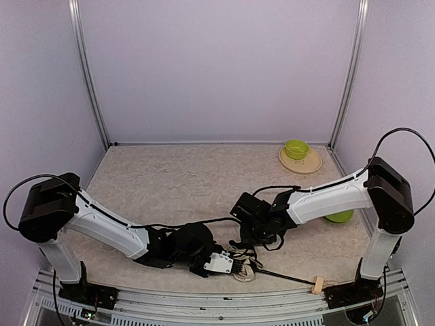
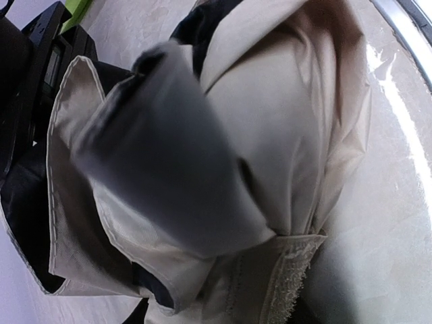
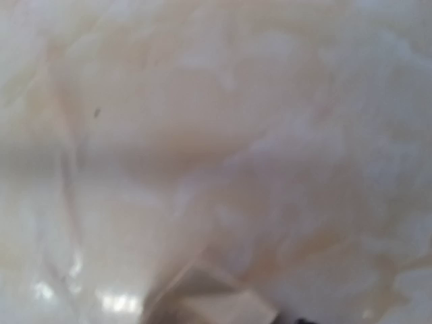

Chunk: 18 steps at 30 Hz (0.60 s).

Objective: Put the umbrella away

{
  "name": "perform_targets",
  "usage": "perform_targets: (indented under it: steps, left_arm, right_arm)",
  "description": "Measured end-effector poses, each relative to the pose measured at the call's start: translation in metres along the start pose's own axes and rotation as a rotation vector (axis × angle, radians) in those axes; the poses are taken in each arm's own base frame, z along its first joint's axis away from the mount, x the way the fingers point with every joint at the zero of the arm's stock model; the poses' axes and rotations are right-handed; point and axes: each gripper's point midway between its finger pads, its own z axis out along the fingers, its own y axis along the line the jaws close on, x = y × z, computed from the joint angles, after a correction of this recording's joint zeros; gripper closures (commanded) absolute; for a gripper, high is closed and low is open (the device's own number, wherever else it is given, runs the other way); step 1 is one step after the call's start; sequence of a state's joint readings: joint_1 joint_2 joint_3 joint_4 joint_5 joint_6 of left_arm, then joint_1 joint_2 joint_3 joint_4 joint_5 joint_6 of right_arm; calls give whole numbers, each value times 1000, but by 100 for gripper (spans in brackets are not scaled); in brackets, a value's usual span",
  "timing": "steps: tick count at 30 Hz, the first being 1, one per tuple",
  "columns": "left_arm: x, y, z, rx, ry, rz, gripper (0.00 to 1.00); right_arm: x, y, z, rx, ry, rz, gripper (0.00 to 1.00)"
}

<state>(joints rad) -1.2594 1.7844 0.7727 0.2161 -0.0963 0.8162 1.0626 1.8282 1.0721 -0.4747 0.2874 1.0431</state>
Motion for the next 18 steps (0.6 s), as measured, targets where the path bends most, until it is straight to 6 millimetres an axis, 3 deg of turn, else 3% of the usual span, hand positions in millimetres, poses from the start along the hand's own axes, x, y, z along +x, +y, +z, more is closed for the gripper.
perform_targets:
  steps: [6,8,13,18]
  left_arm:
    - [-1,0,1,-3,1,3,84]
    - [-1,0,1,-3,1,3,84]
    - [-1,0,1,-3,2,4,84]
    - [-2,0,1,-2,4,5,85]
  right_arm:
    - [11,10,-4,-98,19,41,86]
    - [12,15,-3,-127,19,47,100]
    - [9,24,0,-172,9,68,100]
    - [0,16,0,-240,-47,45,100]
